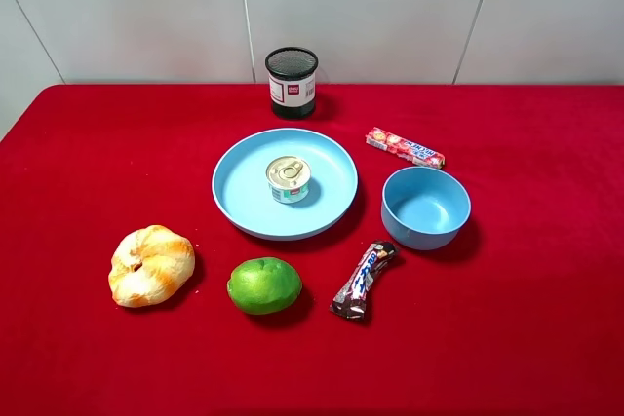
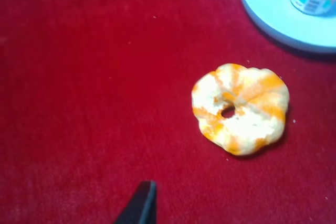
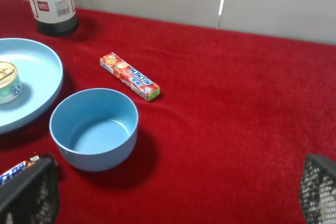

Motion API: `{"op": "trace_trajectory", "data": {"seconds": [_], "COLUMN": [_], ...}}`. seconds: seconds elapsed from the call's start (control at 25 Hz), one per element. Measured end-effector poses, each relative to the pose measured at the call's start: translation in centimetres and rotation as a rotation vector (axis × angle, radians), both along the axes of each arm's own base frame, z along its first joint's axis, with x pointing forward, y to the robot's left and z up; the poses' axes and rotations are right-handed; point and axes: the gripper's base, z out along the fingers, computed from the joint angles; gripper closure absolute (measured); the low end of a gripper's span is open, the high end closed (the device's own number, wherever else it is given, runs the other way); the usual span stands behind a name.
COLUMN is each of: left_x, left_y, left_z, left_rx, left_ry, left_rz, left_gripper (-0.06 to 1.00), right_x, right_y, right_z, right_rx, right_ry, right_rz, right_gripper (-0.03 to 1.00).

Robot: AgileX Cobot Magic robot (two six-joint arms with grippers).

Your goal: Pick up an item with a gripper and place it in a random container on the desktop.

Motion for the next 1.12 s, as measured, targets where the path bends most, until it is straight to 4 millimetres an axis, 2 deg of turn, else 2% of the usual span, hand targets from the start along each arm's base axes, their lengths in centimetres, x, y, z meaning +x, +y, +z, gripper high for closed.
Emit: {"op": "trace_trajectory", "data": {"seconds": [0.28, 1.12], "left_x": [-1.9, -2.0], "left_y": [0.4, 0.3], "left_z": [0.0, 0.0], "left_rx": [-0.024, -0.013], "left_ry": [-0.124, -0.132], "left_rz": [0.08, 0.105], "left_gripper": [-0.05, -0.05], "right_x": [0.0, 0.0], "right_y": [0.0, 0.0], "right_z": [0.0, 0.0], "right_rx": [0.0, 0.0], "right_ry": [0.0, 0.0], "right_rz": [0.0, 0.0], "right_gripper": [0.27, 0.27]}}
